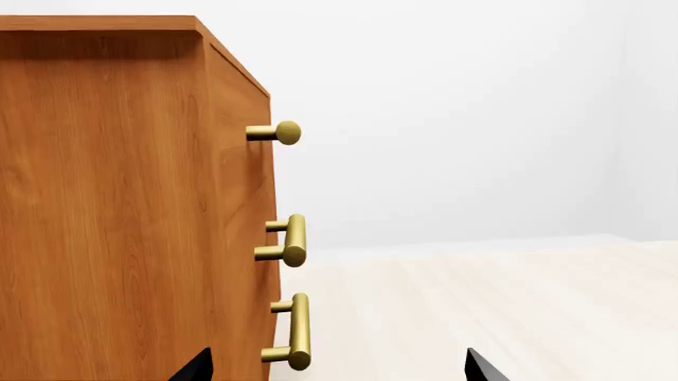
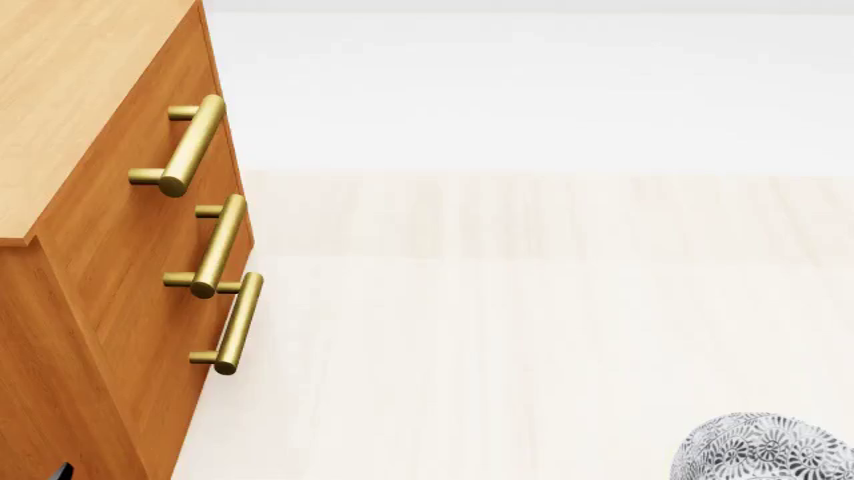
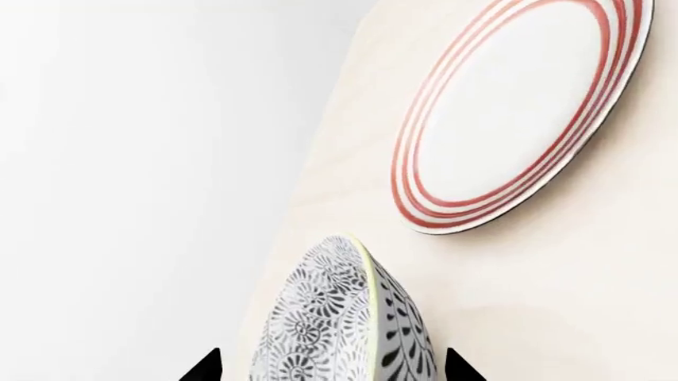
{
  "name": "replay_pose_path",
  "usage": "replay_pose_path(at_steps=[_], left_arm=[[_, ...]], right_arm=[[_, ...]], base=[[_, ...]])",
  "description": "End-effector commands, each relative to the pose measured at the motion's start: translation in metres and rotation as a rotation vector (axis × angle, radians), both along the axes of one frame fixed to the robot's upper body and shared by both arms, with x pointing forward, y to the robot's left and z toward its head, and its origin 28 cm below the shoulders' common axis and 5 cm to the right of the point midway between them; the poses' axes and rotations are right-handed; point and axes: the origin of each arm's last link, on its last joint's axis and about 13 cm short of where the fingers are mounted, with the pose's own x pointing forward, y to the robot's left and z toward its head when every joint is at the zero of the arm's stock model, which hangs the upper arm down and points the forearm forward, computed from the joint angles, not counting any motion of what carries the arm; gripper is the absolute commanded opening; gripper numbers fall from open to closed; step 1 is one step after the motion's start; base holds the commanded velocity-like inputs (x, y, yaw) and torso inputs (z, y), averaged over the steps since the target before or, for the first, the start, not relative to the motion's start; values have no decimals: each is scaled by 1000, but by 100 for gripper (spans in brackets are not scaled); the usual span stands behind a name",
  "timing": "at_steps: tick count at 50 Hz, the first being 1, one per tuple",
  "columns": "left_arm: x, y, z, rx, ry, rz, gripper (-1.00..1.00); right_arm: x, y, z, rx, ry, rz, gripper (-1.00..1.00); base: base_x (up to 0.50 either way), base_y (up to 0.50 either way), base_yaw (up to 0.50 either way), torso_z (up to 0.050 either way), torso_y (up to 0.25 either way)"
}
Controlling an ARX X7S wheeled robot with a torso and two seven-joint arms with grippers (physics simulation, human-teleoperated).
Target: Put the bowl on top of the cabinet.
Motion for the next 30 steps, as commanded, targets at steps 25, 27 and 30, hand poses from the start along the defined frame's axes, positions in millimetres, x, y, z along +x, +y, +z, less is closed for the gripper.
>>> replay_pose_path(at_steps=[25, 27, 30], left_arm=[[0, 0, 0, 1, 1, -2, 100], [1, 0, -1, 2, 3, -2, 100], [0, 0, 0, 0, 0, 0, 100]], right_arm=[[10, -3, -8, 26, 53, -1, 100], [11, -3, -9, 28, 55, -2, 100], [13, -3, -9, 29, 63, 3, 100]], base=[[0, 0, 0, 0, 0], [0, 0, 0, 0, 0], [0, 0, 0, 0, 0]])
